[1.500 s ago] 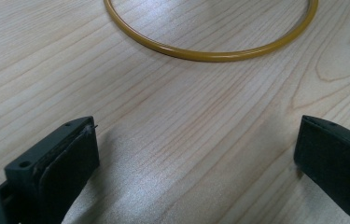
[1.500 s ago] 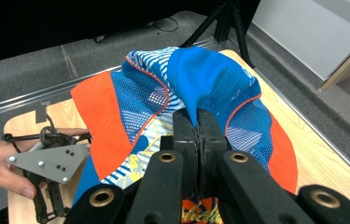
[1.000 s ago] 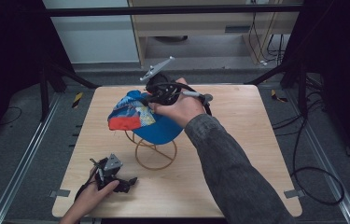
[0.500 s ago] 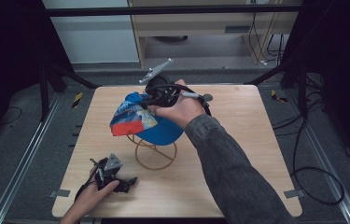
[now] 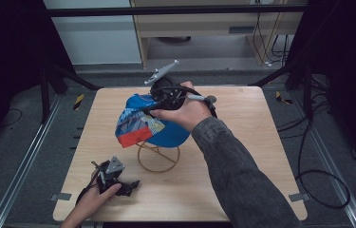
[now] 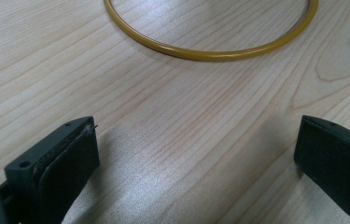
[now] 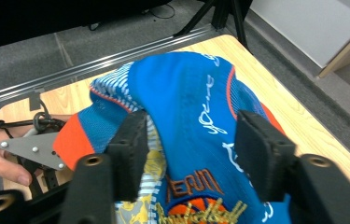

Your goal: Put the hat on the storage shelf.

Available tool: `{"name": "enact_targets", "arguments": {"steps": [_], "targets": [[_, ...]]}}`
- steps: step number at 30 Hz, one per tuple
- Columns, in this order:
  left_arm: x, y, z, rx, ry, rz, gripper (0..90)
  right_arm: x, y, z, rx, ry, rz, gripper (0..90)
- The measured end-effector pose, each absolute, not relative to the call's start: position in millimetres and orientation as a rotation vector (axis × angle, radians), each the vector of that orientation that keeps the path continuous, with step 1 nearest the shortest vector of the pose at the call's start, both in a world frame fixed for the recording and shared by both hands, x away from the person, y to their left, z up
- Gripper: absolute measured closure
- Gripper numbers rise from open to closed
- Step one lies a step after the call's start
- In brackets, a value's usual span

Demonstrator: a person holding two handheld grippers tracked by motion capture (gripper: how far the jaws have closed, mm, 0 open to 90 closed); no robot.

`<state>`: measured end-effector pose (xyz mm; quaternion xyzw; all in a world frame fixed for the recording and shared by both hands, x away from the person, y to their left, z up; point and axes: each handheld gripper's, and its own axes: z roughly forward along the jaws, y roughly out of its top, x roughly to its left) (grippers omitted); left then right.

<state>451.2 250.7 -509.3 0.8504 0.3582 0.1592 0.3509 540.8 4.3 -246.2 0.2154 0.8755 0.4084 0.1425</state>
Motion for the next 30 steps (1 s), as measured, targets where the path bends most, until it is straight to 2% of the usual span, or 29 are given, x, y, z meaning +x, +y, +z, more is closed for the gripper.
{"name": "enact_targets", "arguments": {"steps": [4,5,12,30], "targets": [[451.2,250.5,-509.4,2.199,0.929,0.412,0.0,540.7,1.5,-245.6,0.636,2.517,1.177,37.3],[451.3,250.6,-509.3,2.201,0.928,0.412,0.0,540.8,-0.7,-245.8,0.652,2.510,1.185,33.0],[451.2,250.6,-509.3,2.201,0.928,0.413,0.0,535.6,-2.3,-249.0,0.654,2.507,1.188,19.0],[451.2,250.6,-509.3,2.202,0.924,0.410,0.0,525.8,-9.2,-246.7,0.643,2.491,1.223,7.6]]}}
